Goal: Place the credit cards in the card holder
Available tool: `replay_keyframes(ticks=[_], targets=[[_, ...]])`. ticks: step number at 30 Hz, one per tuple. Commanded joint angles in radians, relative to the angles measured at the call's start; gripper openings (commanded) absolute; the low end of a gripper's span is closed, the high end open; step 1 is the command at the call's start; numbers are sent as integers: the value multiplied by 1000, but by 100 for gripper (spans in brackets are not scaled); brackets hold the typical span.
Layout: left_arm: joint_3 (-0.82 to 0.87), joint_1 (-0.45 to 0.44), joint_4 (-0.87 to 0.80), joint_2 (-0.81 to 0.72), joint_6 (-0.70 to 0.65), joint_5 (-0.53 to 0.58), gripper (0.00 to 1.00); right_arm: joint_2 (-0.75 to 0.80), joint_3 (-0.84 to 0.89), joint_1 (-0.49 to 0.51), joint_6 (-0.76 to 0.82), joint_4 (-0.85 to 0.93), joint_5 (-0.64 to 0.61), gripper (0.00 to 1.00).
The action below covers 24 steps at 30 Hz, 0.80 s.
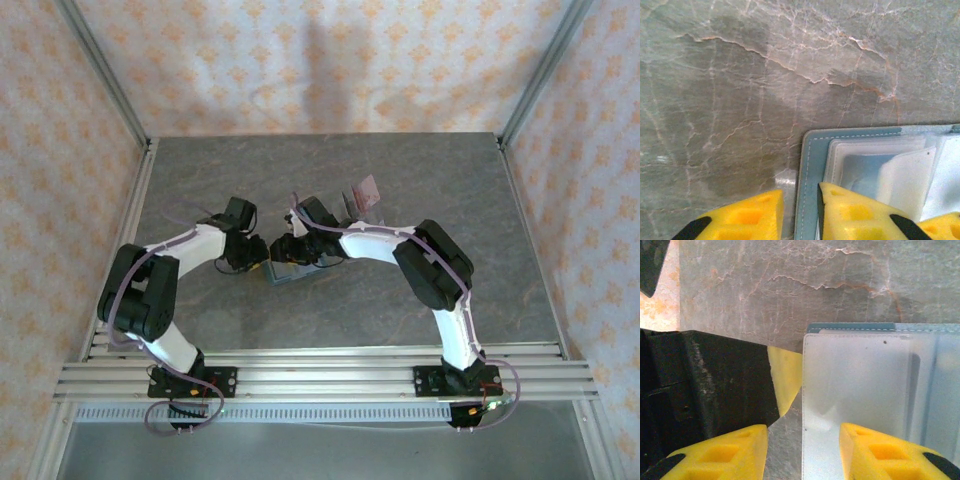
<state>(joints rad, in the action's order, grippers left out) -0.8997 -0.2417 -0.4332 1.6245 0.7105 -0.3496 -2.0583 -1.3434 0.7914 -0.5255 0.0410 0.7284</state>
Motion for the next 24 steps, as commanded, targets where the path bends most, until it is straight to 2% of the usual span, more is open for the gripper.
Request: replay_keyframes(ticks=[1,9,17,24], targets=[[17,7,-2,-52,18,-58,28,-22,-15,9,-11,-35,24,42],[53,31,-13,-100,20,-64,29,29,-3,-8,6,-24,50,43],[97,35,-20,-144,9,-54,29,148,54,-67,126,136,-103,41],[96,36,-29,-154,4,-54,29,104,73,-85,115,120,-93,16]])
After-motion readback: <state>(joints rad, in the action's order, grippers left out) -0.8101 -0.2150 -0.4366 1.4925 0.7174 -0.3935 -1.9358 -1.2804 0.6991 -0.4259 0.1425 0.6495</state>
